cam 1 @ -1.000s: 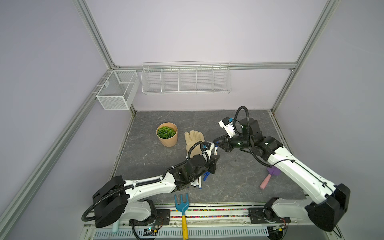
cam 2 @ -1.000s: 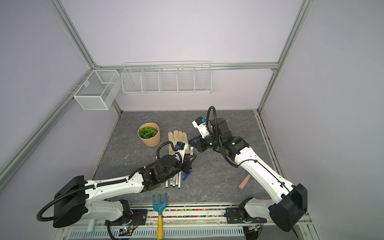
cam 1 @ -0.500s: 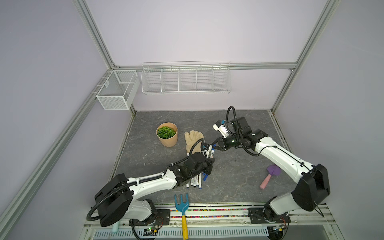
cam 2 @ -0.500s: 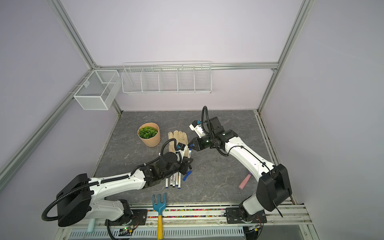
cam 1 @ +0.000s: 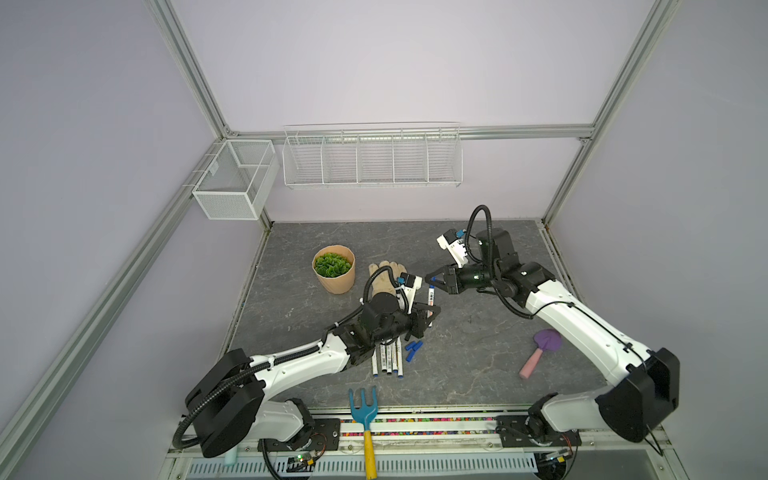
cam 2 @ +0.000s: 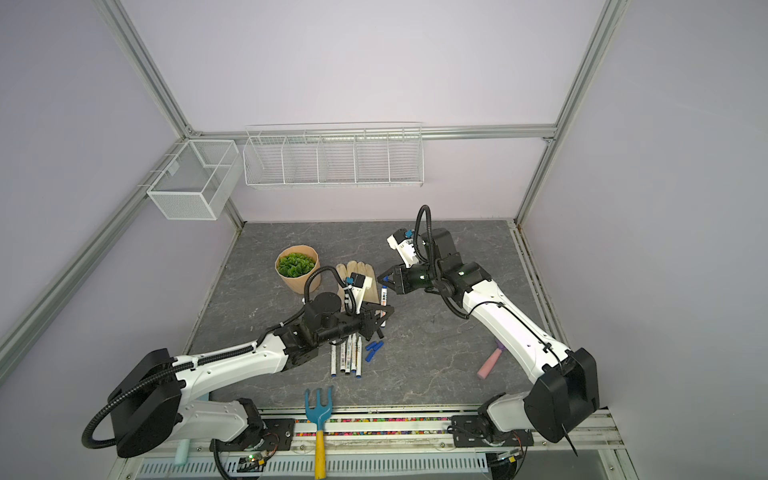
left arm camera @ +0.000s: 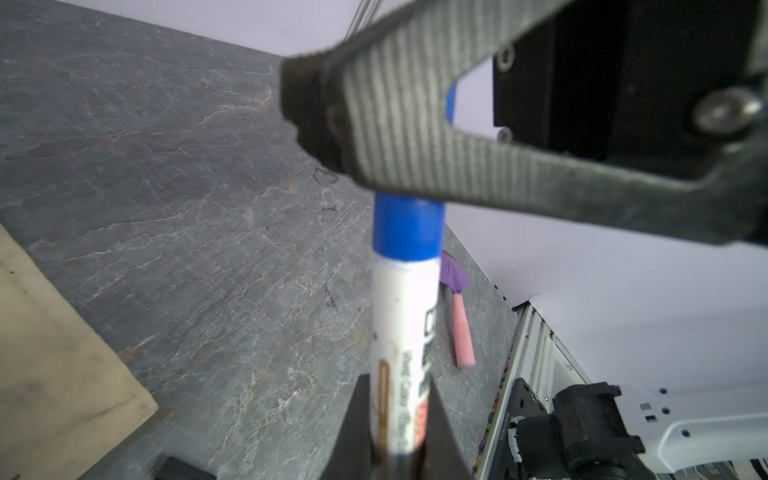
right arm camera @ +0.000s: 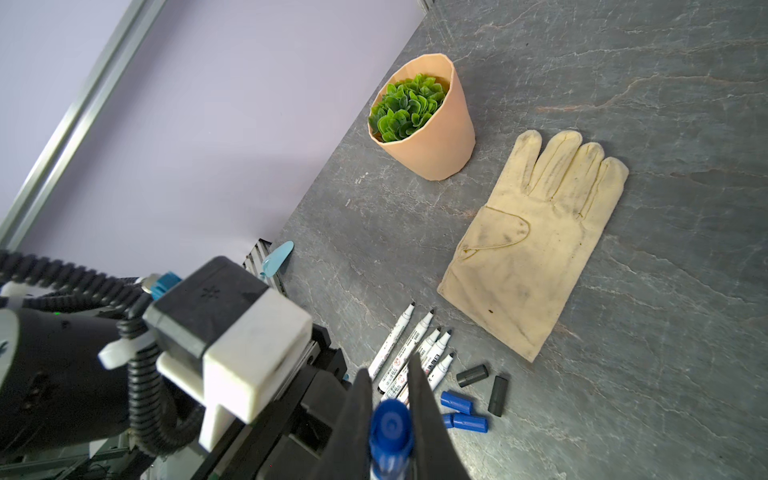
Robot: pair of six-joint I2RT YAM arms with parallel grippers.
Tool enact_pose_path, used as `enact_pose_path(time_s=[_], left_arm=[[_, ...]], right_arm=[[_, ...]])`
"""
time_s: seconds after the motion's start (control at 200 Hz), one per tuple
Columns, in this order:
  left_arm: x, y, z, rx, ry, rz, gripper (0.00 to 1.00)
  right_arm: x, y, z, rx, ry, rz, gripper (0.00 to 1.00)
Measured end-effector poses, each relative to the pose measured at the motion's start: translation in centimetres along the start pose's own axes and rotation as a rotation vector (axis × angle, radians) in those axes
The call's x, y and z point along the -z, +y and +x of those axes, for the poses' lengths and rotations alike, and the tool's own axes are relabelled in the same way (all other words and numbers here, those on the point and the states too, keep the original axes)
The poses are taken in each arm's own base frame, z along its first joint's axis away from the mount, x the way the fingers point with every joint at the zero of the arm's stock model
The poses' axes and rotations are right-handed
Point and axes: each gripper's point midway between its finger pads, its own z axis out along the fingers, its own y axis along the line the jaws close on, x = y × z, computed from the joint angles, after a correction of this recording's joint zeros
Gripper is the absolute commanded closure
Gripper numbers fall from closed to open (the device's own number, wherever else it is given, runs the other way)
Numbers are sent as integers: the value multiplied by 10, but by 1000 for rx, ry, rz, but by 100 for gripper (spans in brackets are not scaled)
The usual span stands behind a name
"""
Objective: Insert the pens into the pen caps
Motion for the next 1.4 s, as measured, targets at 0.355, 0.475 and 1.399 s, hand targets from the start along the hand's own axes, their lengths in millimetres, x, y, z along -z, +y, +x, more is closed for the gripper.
enact_pose_path(time_s=[0.355,0.475,1.399], left_arm=[[15,60,-15,165,-119,-180,100],[17,104,-7,219,-85,-305,100],[-93,174,50,353,227,-425,86]], right_arm=[[68,-14,-17,-129,-225,143,4],[78,-29,-19,-145,-261,256,1],[91,-63,0,-125,-236,463,2]])
